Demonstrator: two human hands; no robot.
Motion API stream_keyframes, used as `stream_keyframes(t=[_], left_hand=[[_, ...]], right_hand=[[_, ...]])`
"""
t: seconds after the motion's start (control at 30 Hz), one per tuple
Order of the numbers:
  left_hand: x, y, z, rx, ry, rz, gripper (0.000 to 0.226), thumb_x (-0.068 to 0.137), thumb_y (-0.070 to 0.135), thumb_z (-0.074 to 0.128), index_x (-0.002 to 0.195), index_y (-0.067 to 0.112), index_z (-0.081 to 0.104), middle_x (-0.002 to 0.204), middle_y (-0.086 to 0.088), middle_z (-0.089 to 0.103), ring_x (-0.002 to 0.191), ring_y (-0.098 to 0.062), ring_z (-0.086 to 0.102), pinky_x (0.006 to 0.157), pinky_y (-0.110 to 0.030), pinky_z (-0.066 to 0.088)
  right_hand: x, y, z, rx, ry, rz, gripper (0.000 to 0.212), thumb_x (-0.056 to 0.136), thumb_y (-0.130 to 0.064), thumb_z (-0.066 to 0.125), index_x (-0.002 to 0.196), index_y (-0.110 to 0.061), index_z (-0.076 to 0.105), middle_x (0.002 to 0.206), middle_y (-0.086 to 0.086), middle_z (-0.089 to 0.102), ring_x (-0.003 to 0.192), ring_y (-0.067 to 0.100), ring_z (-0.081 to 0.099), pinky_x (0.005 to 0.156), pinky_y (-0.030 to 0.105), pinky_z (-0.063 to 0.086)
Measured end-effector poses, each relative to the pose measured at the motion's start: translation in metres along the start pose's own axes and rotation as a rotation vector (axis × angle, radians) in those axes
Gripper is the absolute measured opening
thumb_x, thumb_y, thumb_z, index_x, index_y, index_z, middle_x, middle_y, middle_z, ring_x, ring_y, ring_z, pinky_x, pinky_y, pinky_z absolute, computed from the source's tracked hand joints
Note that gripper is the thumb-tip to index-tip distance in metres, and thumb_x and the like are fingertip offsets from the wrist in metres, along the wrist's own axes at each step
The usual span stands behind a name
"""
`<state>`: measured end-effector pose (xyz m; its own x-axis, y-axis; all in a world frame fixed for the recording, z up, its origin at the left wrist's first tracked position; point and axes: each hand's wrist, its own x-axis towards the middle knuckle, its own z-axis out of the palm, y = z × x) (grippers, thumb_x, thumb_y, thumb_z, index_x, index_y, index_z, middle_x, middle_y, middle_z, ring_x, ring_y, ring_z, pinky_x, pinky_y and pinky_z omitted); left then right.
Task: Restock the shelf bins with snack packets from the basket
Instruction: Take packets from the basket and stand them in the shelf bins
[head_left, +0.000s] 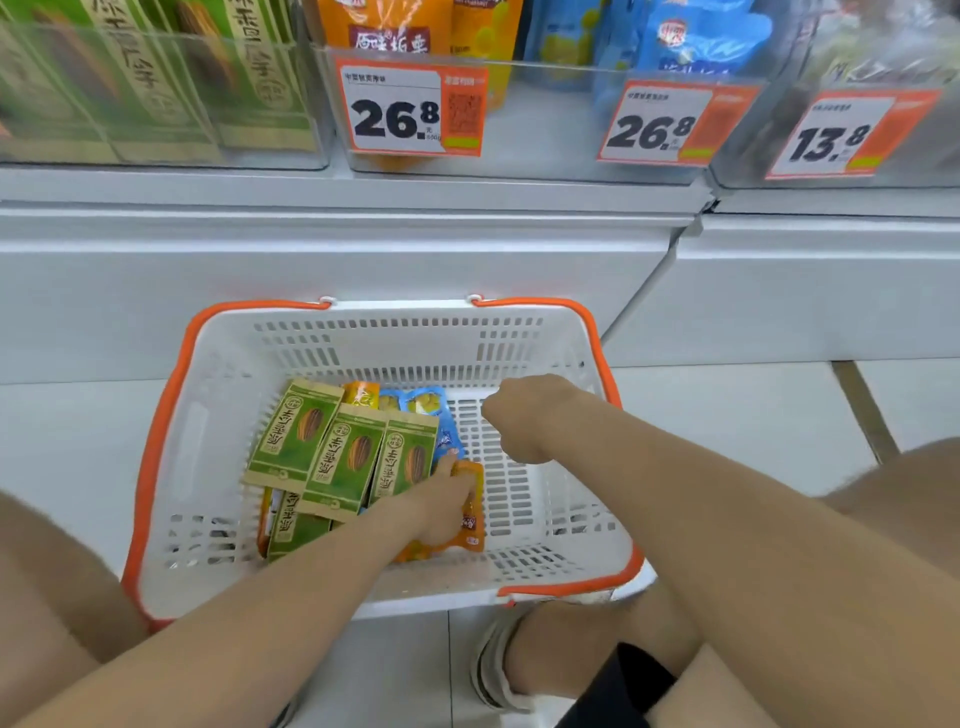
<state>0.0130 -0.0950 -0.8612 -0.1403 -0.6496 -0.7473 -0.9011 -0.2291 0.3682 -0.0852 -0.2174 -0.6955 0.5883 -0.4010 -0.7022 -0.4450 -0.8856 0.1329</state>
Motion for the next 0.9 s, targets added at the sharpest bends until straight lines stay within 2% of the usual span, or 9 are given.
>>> stream_keyframes(t=[0.07, 0.13, 0.4, 0.5, 0.6, 0.67, 0.73, 0.83, 0.9], left_hand=[[0.001, -0.001, -0.001, -0.072, 0.112, -0.026, 0.030, 0.104, 0.016, 0.053, 0.133, 0.016, 0.046, 0.164, -0.010, 0.010, 0.119, -0.036, 0.059, 0.098, -0.049, 0.052], [-0.001, 0.000, -0.006, -0.106, 0.231, -0.024, 0.030, 0.103, 0.021, 0.060, 0.127, 0.015, 0.043, 0.148, -0.011, 0.029, 0.093, -0.031, 0.062, 0.086, -0.047, 0.054], [-0.022, 0.002, -0.026, -0.245, 0.377, -0.061, 0.029, 0.088, 0.035, 0.082, 0.107, 0.026, 0.062, 0.098, 0.004, 0.067, 0.090, -0.019, 0.065, 0.080, -0.039, 0.057], [-0.031, 0.001, -0.035, -0.492, 0.454, -0.049, 0.036, 0.090, 0.028, 0.082, 0.120, 0.024, 0.063, 0.083, 0.004, 0.065, 0.078, -0.017, 0.063, 0.077, -0.039, 0.056], [-0.046, -0.002, -0.055, -0.647, 0.564, -0.026, 0.044, 0.097, 0.027, 0.075, 0.137, 0.013, 0.063, 0.072, 0.002, 0.057, 0.066, -0.012, 0.054, 0.060, -0.023, 0.043], [-0.060, -0.004, -0.072, -0.752, 0.663, -0.022, 0.039, 0.096, 0.033, 0.076, 0.130, 0.015, 0.070, 0.071, 0.004, 0.057, 0.064, -0.010, 0.055, 0.059, -0.021, 0.042], [-0.073, -0.008, -0.090, -0.971, 0.757, -0.010, 0.036, 0.094, 0.034, 0.079, 0.126, 0.018, 0.073, 0.078, 0.000, 0.068, 0.072, -0.014, 0.068, 0.073, -0.028, 0.055], [-0.090, -0.013, -0.113, -1.321, 0.854, 0.026, 0.056, 0.081, 0.042, 0.089, 0.129, 0.020, 0.073, 0.095, -0.015, 0.074, 0.086, -0.022, 0.077, 0.087, -0.044, 0.062], [-0.100, -0.014, -0.127, -1.502, 0.870, 0.074, 0.070, 0.068, 0.048, 0.093, 0.129, 0.021, 0.072, 0.103, -0.015, 0.073, 0.095, -0.026, 0.076, 0.090, -0.045, 0.061]], right_hand=[[0.005, 0.003, -0.001, 0.014, 0.001, -0.002, 0.009, 0.099, -0.010, 0.051, 0.104, -0.017, 0.055, 0.088, 0.000, 0.045, 0.068, 0.015, 0.047, 0.068, 0.035, 0.047], [0.008, 0.002, -0.002, 0.009, 0.000, -0.001, 0.006, 0.100, -0.012, 0.052, 0.103, -0.017, 0.054, 0.089, 0.000, 0.046, 0.068, 0.015, 0.047, 0.068, 0.035, 0.047], [0.006, -0.010, -0.011, -0.004, -0.023, -0.033, 0.010, 0.100, -0.014, 0.052, 0.108, -0.017, 0.056, 0.089, 0.000, 0.047, 0.069, 0.015, 0.049, 0.066, 0.034, 0.046], [0.001, -0.005, -0.026, 0.129, 0.038, -0.040, 0.021, 0.101, -0.018, 0.053, 0.121, -0.017, 0.059, 0.116, 0.003, 0.058, 0.096, 0.022, 0.063, 0.080, 0.036, 0.053], [-0.010, 0.006, -0.043, 0.230, 0.130, 0.008, 0.034, 0.100, -0.018, 0.055, 0.133, -0.018, 0.058, 0.131, 0.006, 0.060, 0.114, 0.029, 0.063, 0.094, 0.044, 0.056], [-0.018, 0.014, -0.054, 0.253, 0.165, 0.050, 0.028, 0.097, -0.017, 0.056, 0.125, -0.016, 0.062, 0.126, 0.007, 0.061, 0.114, 0.030, 0.063, 0.094, 0.045, 0.056], [-0.025, 0.022, -0.063, 0.308, 0.189, 0.100, 0.021, 0.095, -0.019, 0.060, 0.115, -0.014, 0.064, 0.122, 0.009, 0.063, 0.115, 0.031, 0.062, 0.093, 0.042, 0.055], [-0.036, 0.032, -0.074, 0.616, 0.212, 0.181, 0.064, 0.094, -0.034, 0.069, 0.149, -0.012, 0.043, 0.140, 0.011, 0.055, 0.121, 0.032, 0.058, 0.096, 0.042, 0.054], [-0.047, 0.032, -0.080, 1.023, 0.210, 0.227, 0.069, 0.092, -0.037, 0.074, 0.146, -0.016, 0.037, 0.132, 0.010, 0.055, 0.113, 0.033, 0.064, 0.093, 0.043, 0.058]])
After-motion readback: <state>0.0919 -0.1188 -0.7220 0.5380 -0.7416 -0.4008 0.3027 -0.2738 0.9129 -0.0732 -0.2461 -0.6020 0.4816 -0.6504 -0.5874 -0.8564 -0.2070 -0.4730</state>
